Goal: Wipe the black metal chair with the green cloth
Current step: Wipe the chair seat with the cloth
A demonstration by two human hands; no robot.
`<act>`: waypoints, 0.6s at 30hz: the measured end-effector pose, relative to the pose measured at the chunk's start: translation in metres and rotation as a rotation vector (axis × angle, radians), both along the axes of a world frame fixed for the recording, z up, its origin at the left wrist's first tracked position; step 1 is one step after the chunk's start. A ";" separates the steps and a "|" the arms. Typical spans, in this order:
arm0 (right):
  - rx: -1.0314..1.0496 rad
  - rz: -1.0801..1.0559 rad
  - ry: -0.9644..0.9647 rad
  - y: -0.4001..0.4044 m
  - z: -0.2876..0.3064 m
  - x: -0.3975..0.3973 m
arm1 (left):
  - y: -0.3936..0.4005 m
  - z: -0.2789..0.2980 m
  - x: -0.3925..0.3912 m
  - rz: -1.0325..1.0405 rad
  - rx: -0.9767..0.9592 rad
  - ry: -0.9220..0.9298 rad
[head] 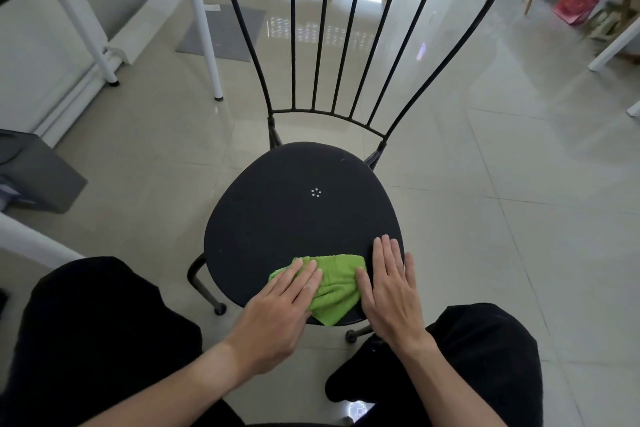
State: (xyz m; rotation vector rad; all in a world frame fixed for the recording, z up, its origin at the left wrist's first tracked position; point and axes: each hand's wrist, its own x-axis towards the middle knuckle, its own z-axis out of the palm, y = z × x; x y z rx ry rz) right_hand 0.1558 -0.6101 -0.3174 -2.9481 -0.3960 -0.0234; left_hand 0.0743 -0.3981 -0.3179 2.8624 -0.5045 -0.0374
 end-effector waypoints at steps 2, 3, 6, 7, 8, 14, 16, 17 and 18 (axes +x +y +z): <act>0.002 -0.022 -0.031 0.003 -0.001 0.001 | 0.022 0.000 0.001 0.061 0.025 -0.007; 0.014 -0.037 -0.041 0.004 -0.001 0.002 | 0.035 -0.001 0.005 0.107 0.041 -0.003; 0.108 -0.092 -0.027 0.004 -0.001 0.005 | 0.081 -0.005 0.029 0.280 0.062 0.044; 0.142 -0.105 -0.017 0.004 -0.002 0.005 | 0.095 -0.006 0.042 0.343 0.063 0.081; 0.177 -0.120 -0.008 0.004 -0.002 0.005 | 0.108 -0.009 0.058 0.395 0.073 0.128; 0.230 -0.177 0.022 -0.002 -0.002 0.010 | 0.088 0.006 0.184 0.621 -0.056 0.188; 0.210 -0.183 0.032 -0.009 -0.002 0.010 | 0.053 0.012 0.223 0.573 -0.056 0.215; 0.200 -0.188 0.040 -0.013 -0.002 0.010 | 0.033 0.013 0.237 0.518 -0.051 0.226; 0.187 -0.194 0.050 -0.016 -0.002 0.011 | 0.012 0.014 0.248 0.455 -0.046 0.234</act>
